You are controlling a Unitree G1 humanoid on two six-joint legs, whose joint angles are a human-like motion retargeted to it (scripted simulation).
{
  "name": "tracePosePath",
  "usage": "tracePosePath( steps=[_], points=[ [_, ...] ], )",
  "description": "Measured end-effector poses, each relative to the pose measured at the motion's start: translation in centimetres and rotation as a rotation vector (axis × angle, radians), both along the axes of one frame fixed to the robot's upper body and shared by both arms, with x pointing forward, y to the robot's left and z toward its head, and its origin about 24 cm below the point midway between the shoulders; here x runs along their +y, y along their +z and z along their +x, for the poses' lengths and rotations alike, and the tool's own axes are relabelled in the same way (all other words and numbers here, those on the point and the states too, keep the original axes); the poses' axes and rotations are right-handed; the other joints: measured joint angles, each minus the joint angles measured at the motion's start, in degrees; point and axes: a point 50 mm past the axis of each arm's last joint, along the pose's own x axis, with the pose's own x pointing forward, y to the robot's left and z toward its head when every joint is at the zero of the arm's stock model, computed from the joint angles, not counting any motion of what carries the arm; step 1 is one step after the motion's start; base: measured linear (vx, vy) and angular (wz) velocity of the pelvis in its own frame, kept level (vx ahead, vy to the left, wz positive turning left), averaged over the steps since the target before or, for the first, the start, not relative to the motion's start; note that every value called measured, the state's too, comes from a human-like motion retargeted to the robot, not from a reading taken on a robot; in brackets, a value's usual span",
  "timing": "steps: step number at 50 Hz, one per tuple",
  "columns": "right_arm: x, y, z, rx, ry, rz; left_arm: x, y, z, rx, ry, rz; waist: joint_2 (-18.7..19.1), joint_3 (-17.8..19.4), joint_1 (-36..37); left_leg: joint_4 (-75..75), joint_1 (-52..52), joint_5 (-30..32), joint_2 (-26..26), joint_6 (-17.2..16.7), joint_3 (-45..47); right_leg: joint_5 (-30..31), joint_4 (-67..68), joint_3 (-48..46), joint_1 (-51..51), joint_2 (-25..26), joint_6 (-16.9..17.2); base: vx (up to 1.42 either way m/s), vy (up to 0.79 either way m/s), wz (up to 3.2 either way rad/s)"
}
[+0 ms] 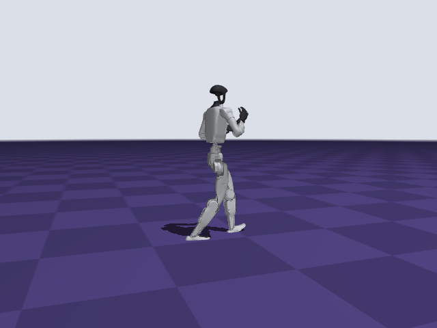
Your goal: Static pose
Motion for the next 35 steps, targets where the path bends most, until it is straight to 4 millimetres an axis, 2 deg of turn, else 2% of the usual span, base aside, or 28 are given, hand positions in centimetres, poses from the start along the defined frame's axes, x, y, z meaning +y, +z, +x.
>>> tracePosePath(
  steps=[3, 5, 8, 10, 13, 17, 20, 23, 30, 35],
  points=[
    [0.2, -1.0, 0.2, 0.038, 0.009, -0.057, -0.1, -0.1, 0.0, 0.020, -0.028, -0.038, -2.25, -0.46, 0.31, 4.30, 1.00, 1.18, -2.31, 2.37, -0.01, -0.49, 6.54, 1.42, 1.17, -3.18, 1.46, 0.59, 0.09, -0.43],
    [0.3, -1.8, 0.2, 0.074, 0.024, -0.091, -0.3, -0.3, 0.1, 0.038, -0.052, -0.066, -3.89, -0.68, 0.09, 8.47, 1.50, 0.55, -4.16, 4.33, -0.11, 1.99, 12.78, 1.97, 1.12, -5.77, 3.62, 0.57, 0.11, -0.26],
    [0.3, -3.0, 0.0, 0.140, 0.058, -0.128, -1.0, -0.5, 0.2, 0.059, -0.099, -0.112, -6.13, -0.92, -1.18, 13.18, 2.69, -2.71, -7.46, 7.82, -0.34, 11.07, 25.85, 2.31, -1.53, -9.85, 7.64, 0.55, 0.12, -0.03],
    [0.3, -3.6, -0.2, 0.177, 0.083, -0.143, -1.4, -0.5, 0.3, 0.059, -0.131, -0.130, -7.16, -0.89, -2.44, 15.26, 3.89, -5.28, -9.31, 9.89, -0.41, 16.08, 35.65, 1.98, -5.03, -12.75, 8.96, 0.55, 0.13, 0.11],
    [0.0, -3.9, -0.4, 0.213, 0.105, -0.143, -2.0, -0.3, 0.6, 0.056, -0.179, -0.134, -7.45, -0.57, -4.86, 16.59, 6.52, -8.77, -11.21, 11.43, -1.05, 17.30, 47.69, 0.83, -11.94, -16.49, 7.21, 0.56, 0.13, 0.19],
    [-0.9, -3.7, -0.5, 0.231, 0.112, -0.118, -2.7, -0.5, 1.1, 0.077, -0.260, -0.129, -5.80, 0.05, -8.80, 14.13, 11.89, -11.65, -12.07, 10.95, -3.56, 11.74, 53.81, -0.88, -22.35, -17.93, 2.72, 0.59, 0.11, 0.30],
    [-1.7, -3.5, -0.7, 0.251, 0.119, -0.091, -3.0, -1.0, 1.4, 0.110, -0.338, -0.134, -3.71, 0.56, -11.74, 10.44, 17.28, -13.12, -11.43, 9.82, -6.32, 8.41, 50.14, -2.41, -29.15, -16.68, 0.84, 0.62, 0.08, 0.41],
    [-2.4, -3.3, -0.9, 0.261, 0.110, -0.058, -3.2, -1.3, 1.4, 0.128, -0.404, -0.141, -1.72, 1.24, -14.19, 7.68, 22.41, -14.71, -9.96, 8.56, -9.43, 8.41, 40.35, -3.26, -34.41, -14.15, 1.56, 0.62, 0.03, 0.62],
    [-3.9, -2.7, -1.0, 0.246, 0.025, 0.032, -3.0, -1.1, 1.7, 0.130, -0.483, -0.172, 2.26, 1.35, -13.66, 6.41, 29.21, -18.03, -5.31, 6.61, -15.81, 18.54, 3.26, 1.00, -37.25, -3.47, 7.09, 0.57, -0.08, 0.67],
    [-4.1, -2.9, -1.1, 0.246, -0.026, 0.046, -2.8, -1.5, 1.4, 0.154, -0.475, -0.204, 1.64, 0.17, -10.91, 15.57, 29.79, -22.69, -4.26, 7.45, -18.00, 20.13, 11.22, 3.27, -38.47, -1.94, 6.15, 0.49, -0.19, 0.51]
  ],
)
